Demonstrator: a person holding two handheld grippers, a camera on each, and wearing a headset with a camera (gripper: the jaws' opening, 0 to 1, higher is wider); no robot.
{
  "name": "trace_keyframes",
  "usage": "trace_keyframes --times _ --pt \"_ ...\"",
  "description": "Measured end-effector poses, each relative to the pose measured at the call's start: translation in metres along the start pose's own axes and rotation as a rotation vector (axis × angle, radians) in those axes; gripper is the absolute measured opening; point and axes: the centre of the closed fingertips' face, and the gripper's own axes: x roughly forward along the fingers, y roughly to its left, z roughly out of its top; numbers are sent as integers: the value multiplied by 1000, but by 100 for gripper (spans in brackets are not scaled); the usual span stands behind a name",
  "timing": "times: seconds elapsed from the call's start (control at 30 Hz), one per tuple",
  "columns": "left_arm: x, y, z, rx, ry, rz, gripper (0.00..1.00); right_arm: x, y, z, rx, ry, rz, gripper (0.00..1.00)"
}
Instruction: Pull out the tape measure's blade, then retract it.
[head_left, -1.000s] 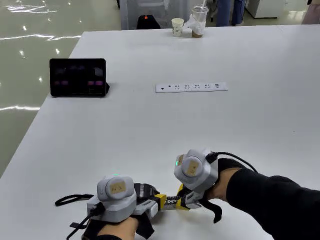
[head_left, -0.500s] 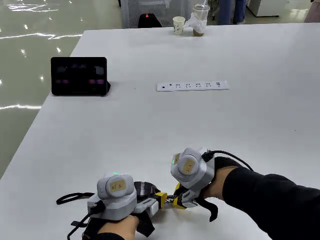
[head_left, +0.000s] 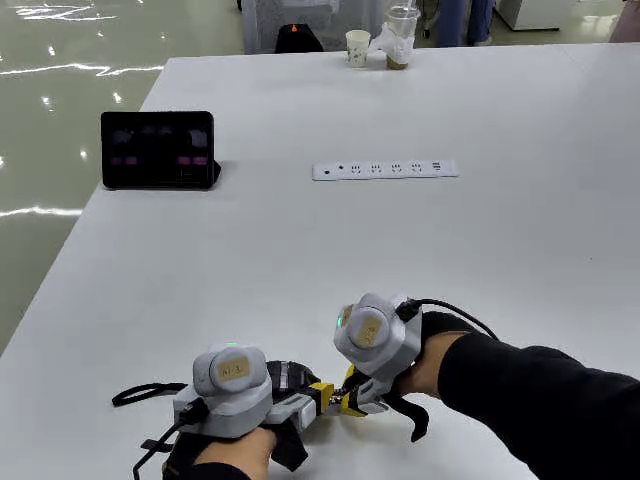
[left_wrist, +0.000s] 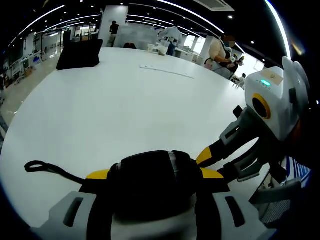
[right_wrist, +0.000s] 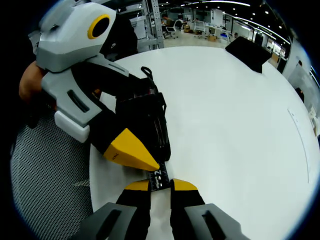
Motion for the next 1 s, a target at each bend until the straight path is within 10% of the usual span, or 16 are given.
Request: trace_keyframes --times 1.0 --pt "0 0 0 -12 -11 -7 63 5 2 10 -22 -41 15 11"
